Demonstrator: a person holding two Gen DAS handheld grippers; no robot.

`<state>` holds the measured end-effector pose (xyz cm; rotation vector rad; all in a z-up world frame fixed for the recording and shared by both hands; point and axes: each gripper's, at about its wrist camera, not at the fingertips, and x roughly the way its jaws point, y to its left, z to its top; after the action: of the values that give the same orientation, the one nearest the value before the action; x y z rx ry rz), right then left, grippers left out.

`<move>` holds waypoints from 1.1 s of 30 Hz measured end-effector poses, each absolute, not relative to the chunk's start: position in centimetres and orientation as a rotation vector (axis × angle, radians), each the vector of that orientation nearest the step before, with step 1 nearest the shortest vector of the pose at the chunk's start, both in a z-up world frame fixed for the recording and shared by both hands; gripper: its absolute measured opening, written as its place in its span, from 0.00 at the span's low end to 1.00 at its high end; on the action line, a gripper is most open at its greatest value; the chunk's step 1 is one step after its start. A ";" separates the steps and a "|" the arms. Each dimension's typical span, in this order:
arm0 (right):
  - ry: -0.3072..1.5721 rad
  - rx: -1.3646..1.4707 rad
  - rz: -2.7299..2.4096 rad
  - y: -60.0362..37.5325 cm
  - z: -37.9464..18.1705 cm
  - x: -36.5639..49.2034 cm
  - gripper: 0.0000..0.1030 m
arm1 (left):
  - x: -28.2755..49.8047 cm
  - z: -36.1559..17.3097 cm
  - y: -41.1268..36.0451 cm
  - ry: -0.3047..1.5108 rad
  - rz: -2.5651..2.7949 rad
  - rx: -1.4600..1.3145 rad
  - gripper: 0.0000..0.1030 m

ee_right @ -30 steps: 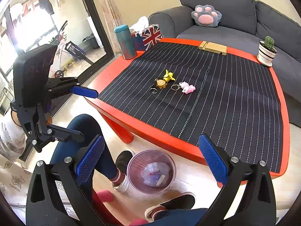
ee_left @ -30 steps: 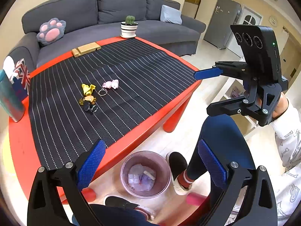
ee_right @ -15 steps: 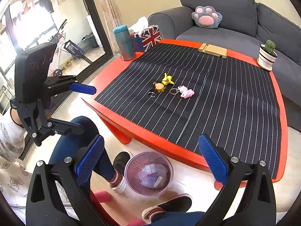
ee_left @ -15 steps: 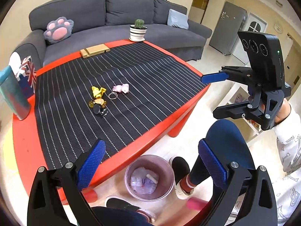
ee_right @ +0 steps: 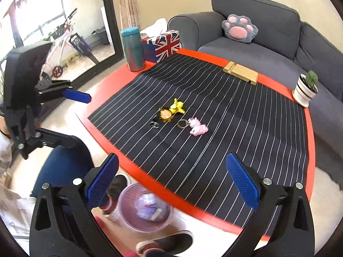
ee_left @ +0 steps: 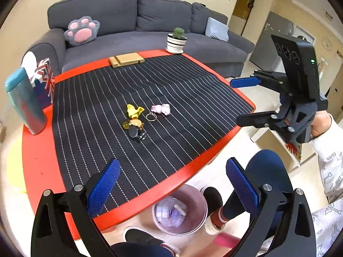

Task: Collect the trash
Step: 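Reach the right gripper to the pink pig keychain and grasp it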

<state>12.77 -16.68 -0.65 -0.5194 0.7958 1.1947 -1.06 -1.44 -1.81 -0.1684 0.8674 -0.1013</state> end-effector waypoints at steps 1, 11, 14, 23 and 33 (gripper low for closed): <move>0.798 -0.526 1.192 -16.3 -0.7 13.1 0.96 | -1.0 -1.8 -1.2 0.867 -0.097 -0.172 0.93; 0.821 -0.620 1.202 -11.6 -1.7 16.2 0.96 | -0.5 -2.2 0.4 0.861 -0.075 -0.211 0.93; 0.843 -0.650 1.206 -10.2 -2.5 17.1 0.97 | -0.3 -2.4 0.7 0.864 -0.072 -0.219 0.93; 0.923 -0.776 1.209 -6.6 -5.8 18.9 0.97 | 0.1 -3.3 1.4 0.873 -0.071 -0.249 0.93; 0.969 -0.893 1.225 -4.7 -9.0 19.2 0.97 | 0.4 -4.1 2.3 0.879 -0.051 -0.280 0.93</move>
<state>19.23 -4.68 -9.02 -0.8927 0.9686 1.2248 0.40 2.29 -4.09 -0.2799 0.8791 -0.0514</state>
